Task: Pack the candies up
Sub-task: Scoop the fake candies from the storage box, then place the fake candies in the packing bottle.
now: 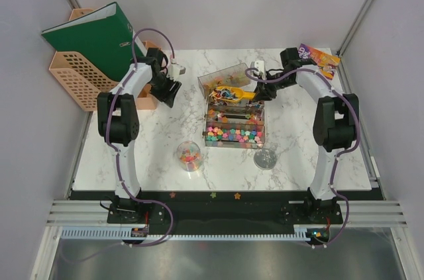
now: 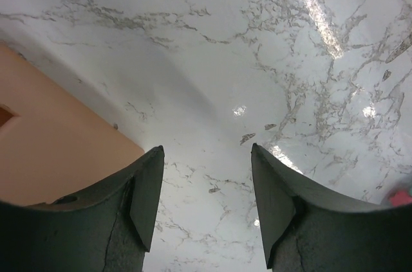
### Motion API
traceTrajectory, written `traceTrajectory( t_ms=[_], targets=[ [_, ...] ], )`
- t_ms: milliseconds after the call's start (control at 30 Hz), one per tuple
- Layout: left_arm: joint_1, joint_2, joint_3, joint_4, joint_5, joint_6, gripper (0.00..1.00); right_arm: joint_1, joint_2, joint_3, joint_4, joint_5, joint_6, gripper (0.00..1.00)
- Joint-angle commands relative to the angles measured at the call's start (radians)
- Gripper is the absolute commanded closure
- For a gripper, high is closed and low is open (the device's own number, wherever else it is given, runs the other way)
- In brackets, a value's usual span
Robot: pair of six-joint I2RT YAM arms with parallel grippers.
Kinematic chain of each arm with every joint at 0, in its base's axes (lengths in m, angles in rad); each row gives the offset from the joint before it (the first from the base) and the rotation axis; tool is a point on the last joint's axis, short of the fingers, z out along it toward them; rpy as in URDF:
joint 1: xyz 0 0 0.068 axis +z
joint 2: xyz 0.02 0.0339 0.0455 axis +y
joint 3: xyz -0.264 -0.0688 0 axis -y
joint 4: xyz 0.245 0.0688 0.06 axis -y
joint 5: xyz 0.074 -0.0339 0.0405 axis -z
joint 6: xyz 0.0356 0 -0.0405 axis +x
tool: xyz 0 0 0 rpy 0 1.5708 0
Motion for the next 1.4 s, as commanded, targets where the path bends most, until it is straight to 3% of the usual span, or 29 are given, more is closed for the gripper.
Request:
traceTrajectory(
  t_ms=[0, 167, 267, 333, 533, 733, 967, 1167, 1367],
  targets=[
    [-0.004, -0.062, 0.045, 0.028, -0.027, -0.025, 0.36, 0.009, -0.100, 0.052, -0.017, -0.077, 0.060, 1.00],
    [-0.005, -0.101, 0.043, 0.069, -0.030, -0.064, 0.35, 0.036, -0.199, 0.013, -0.116, 0.016, -0.006, 1.00],
    [-0.005, -0.117, 0.055, 0.072, -0.015, -0.109, 0.21, 0.081, -0.265, -0.017, -0.188, 0.076, -0.044, 1.00],
    [-0.008, -0.124, 0.068, 0.074, 0.007, -0.126, 0.00, 0.120, -0.298, -0.043, -0.217, 0.099, -0.049, 1.00],
    [-0.067, -0.120, 0.115, 0.098, -0.063, -0.199, 0.00, 0.245, -0.383, -0.100, -0.308, 0.133, -0.063, 1.00],
    [-0.134, -0.086, 0.164, 0.160, -0.430, -0.324, 0.00, 0.372, -0.433, -0.160, -0.337, 0.223, -0.070, 1.00],
    [-0.134, -0.072, 0.163, 0.160, -0.404, -0.356, 0.00, 0.473, -0.396, -0.096, -0.386, 0.323, -0.057, 1.00],
    [-0.134, -0.120, 0.076, 0.168, -0.294, -0.391, 0.03, 0.512, -0.316, 0.028, -0.426, 0.374, -0.026, 1.00],
    [-0.134, -0.178, -0.004, 0.204, -0.271, -0.396, 0.04, 0.556, -0.252, 0.113, -0.446, 0.438, -0.009, 1.00]
  ],
)
